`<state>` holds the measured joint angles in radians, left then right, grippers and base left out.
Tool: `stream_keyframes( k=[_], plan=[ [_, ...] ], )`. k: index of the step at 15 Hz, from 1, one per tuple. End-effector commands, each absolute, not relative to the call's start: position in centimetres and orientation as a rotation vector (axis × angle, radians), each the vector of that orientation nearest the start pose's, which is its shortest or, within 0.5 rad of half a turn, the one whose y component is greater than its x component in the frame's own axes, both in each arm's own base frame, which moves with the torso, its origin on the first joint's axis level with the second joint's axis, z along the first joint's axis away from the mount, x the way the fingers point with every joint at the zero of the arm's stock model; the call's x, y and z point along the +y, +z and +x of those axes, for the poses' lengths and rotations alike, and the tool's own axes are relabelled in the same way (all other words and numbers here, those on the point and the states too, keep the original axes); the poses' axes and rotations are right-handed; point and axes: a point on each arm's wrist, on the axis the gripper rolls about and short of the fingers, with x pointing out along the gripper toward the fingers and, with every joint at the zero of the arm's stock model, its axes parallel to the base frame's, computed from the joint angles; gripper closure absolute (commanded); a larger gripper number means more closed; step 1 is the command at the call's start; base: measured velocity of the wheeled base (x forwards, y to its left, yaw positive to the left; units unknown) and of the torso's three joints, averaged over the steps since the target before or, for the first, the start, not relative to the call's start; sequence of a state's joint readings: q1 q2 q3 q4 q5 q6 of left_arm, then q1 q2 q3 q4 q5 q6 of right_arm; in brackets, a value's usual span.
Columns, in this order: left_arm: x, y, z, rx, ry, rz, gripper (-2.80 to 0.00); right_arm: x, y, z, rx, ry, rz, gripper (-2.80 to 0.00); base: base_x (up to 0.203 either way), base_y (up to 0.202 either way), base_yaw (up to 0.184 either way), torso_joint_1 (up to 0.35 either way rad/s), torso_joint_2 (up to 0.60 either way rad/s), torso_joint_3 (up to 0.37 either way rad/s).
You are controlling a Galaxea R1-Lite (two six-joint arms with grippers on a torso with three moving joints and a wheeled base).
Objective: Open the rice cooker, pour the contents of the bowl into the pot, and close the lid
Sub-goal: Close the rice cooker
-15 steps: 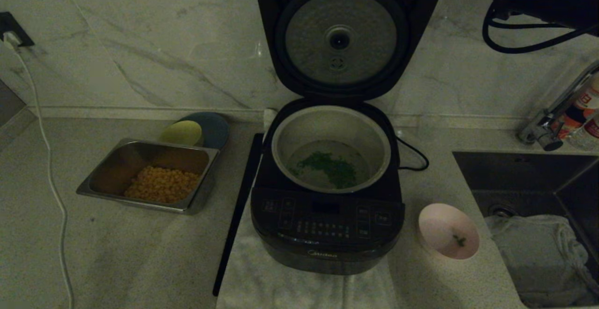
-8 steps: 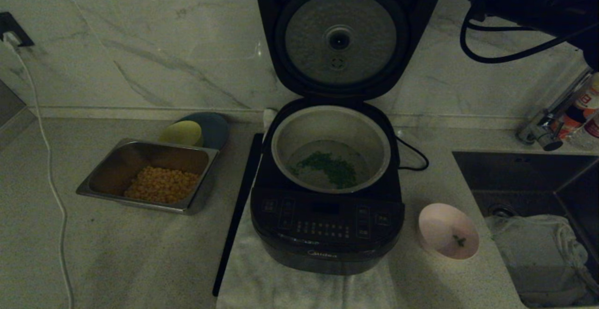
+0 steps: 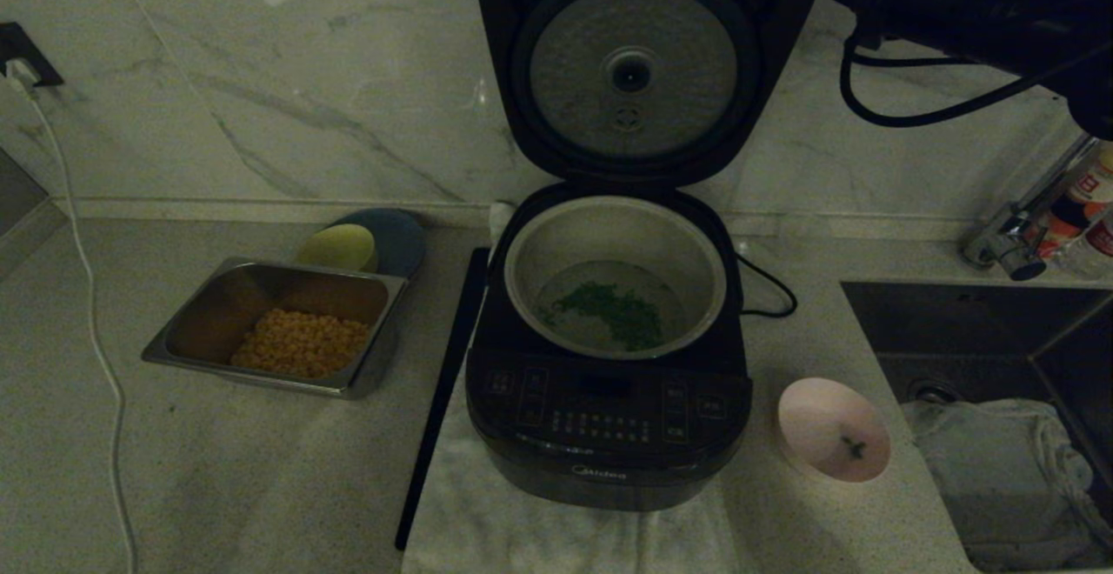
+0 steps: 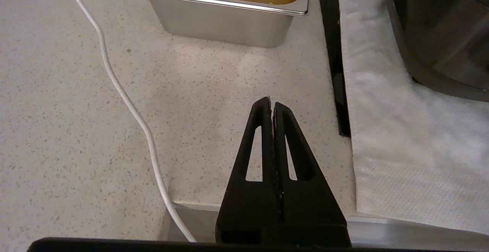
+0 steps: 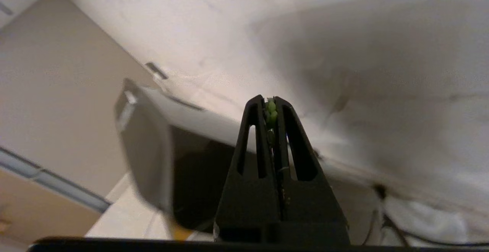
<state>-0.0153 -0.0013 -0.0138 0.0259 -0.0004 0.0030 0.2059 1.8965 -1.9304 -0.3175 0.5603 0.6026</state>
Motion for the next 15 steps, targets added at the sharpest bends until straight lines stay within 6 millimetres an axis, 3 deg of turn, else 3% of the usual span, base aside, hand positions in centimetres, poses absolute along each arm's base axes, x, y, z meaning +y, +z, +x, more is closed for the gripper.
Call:
stream_keyframes(
  k=[1, 5, 10, 12, 15],
  plan=[
    [0.0, 7.7, -2.4, 0.011, -0.015, 0.003, 0.0, 8.6, 40.6, 33.7, -0.058, 0.864, 0.546, 0.0, 0.0, 0.0, 0.0, 0.0, 0.0, 0.0],
    [0.0, 7.7, -2.4, 0.011, -0.015, 0.003, 0.0, 8.3, 40.6, 31.3, 0.138, 0.967, 0.619, 0.0, 0.0, 0.0, 0.0, 0.0, 0.0, 0.0],
    [0.0, 7.7, -2.4, 0.011, -0.015, 0.003, 0.0, 9.6, 39.0, 28.8, 0.309, 1.025, 0.646, 0.0, 0.0, 0.0, 0.0, 0.0, 0.0, 0.0],
    [0.0, 7.7, -2.4, 0.011, -0.015, 0.003, 0.0, 10.2, 37.3, 28.2, 0.392, 1.023, 0.659, 0.0, 0.0, 0.0, 0.0, 0.0, 0.0, 0.0],
    [0.0, 7.7, -2.4, 0.011, -0.015, 0.003, 0.0, 10.8, 33.2, 27.9, 0.539, 0.99, 0.675, 0.0, 0.0, 0.0, 0.0, 0.0, 0.0, 0.0]
  ],
)
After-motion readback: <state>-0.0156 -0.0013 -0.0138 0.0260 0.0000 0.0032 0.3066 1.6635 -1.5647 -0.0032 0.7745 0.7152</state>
